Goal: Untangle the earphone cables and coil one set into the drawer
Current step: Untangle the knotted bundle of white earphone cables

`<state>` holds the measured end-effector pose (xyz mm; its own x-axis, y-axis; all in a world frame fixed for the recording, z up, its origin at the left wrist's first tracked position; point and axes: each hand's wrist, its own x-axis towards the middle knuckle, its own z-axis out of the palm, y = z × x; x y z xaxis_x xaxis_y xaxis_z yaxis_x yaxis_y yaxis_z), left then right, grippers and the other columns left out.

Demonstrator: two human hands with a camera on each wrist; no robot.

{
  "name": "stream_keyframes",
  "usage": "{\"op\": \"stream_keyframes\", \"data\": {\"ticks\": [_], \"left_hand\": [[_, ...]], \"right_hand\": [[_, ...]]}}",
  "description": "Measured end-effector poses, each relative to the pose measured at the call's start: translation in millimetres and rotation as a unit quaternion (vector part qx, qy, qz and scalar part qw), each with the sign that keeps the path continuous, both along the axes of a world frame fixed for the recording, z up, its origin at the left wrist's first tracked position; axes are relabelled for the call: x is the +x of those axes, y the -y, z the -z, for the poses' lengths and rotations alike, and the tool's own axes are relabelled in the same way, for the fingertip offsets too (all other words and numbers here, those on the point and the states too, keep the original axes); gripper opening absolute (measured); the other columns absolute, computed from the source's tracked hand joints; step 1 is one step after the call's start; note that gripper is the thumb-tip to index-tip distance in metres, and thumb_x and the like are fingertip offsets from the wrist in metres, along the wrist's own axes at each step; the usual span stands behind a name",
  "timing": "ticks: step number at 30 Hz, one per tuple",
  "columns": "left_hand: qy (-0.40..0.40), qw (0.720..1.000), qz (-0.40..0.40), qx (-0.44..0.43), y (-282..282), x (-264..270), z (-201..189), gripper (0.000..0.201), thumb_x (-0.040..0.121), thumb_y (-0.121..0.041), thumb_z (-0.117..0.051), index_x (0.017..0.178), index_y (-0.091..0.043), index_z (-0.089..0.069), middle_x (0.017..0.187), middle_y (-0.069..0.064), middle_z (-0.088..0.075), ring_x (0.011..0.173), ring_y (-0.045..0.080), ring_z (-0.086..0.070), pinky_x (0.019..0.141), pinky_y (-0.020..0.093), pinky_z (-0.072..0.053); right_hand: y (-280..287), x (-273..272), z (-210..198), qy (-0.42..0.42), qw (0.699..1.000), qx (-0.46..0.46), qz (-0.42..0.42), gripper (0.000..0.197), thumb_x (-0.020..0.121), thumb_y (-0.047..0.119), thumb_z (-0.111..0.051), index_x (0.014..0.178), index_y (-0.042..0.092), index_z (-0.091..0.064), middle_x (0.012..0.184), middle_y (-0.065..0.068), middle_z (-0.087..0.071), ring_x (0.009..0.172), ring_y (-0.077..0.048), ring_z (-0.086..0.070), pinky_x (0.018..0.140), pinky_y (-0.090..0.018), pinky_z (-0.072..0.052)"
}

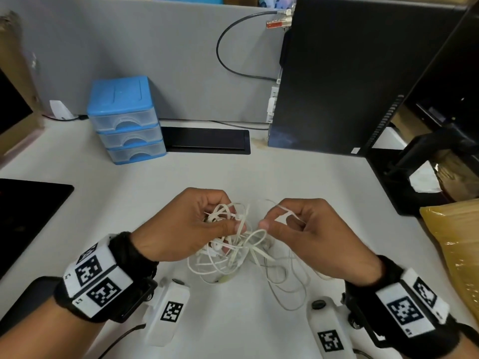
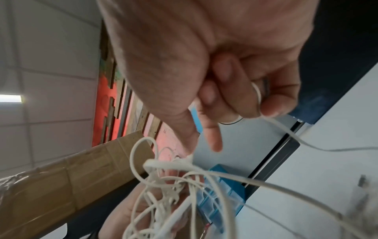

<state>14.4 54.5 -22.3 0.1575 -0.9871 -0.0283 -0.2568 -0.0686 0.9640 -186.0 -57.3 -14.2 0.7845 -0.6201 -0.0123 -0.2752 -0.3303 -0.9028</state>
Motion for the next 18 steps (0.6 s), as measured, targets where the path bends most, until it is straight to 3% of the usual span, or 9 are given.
{"op": "stream_keyframes", "data": {"ticks": [2,3,6,8,13,15,18], "left_hand": [[-0.012,1.000,0.004,-0.001,0,-2,-1,0.011,0.079,-0.015,-0.075,0.085,-0.006,-0.073,0.080,0.016,-0.072,0.068,0.025,-0.066,0.067,0.030,-0.056],[-0.017,1.000,0.006,-0.001,-1,-3,-1,0.012,0.079,-0.013,-0.074,0.088,-0.005,-0.074,0.082,0.020,-0.072,0.070,0.029,-0.067,0.068,0.031,-0.056],[-0.017,1.000,0.002,0.002,-1,-6,-2,0.013,0.076,-0.014,-0.075,0.086,-0.006,-0.075,0.079,0.018,-0.072,0.068,0.028,-0.069,0.067,0.034,-0.057],[-0.011,1.000,-0.008,-0.001,0,-7,-3,0.010,0.073,-0.012,-0.077,0.080,-0.006,-0.073,0.072,0.011,-0.072,0.062,0.022,-0.069,0.063,0.034,-0.057],[0.013,1.000,-0.007,0.013,-1,-11,-4,0.011,0.074,-0.009,-0.080,0.077,-0.003,-0.071,0.070,0.013,-0.072,0.061,0.024,-0.071,0.061,0.029,-0.056],[0.006,1.000,-0.007,0.016,-1,-12,-5,0.012,0.072,-0.013,-0.080,0.077,-0.004,-0.073,0.069,0.013,-0.073,0.060,0.023,-0.071,0.061,0.026,-0.055],[-0.001,1.000,-0.005,0.018,-2,-12,-5,0.016,0.070,-0.021,-0.079,0.076,-0.006,-0.075,0.066,0.012,-0.073,0.059,0.020,-0.069,0.063,0.026,-0.055]], "right_hand": [[0,2,1,0.020,0.998,0.056,0.001,0.023,0.085,0.034,-0.070,0.085,0.011,-0.073,0.055,0.010,-0.061,0.042,-0.010,-0.047,0.050,-0.027,-0.040],[-3,4,2,0.037,0.995,0.092,0.001,0.021,0.087,0.031,-0.068,0.086,0.011,-0.074,0.060,0.009,-0.063,0.044,-0.008,-0.048,0.050,-0.023,-0.037],[-11,10,7,0.079,0.988,0.135,-0.008,0.013,0.090,0.023,-0.066,0.084,0.015,-0.075,0.054,-0.001,-0.047,0.048,-0.015,-0.031,0.050,-0.030,-0.022],[-13,12,12,0.108,0.986,0.125,-0.005,0.010,0.090,0.016,-0.067,0.084,0.012,-0.073,0.053,0.000,-0.045,0.048,-0.013,-0.031,0.049,-0.024,-0.027],[-14,10,18,0.094,0.994,0.055,0.015,0.013,0.091,0.005,-0.063,0.079,0.007,-0.066,0.052,0.004,-0.045,0.044,-0.009,-0.037,0.046,-0.021,-0.034],[-18,11,16,0.093,0.992,0.084,-0.008,0.005,0.091,0.008,-0.066,0.088,0.011,-0.068,0.055,-0.005,-0.051,0.047,-0.013,-0.044,0.048,-0.024,-0.038],[-24,14,14,0.108,0.989,0.097,-0.020,0.010,0.091,0.015,-0.069,0.100,0.016,-0.072,0.065,-0.014,-0.062,0.055,-0.027,-0.056,0.058,-0.035,-0.050]]}}
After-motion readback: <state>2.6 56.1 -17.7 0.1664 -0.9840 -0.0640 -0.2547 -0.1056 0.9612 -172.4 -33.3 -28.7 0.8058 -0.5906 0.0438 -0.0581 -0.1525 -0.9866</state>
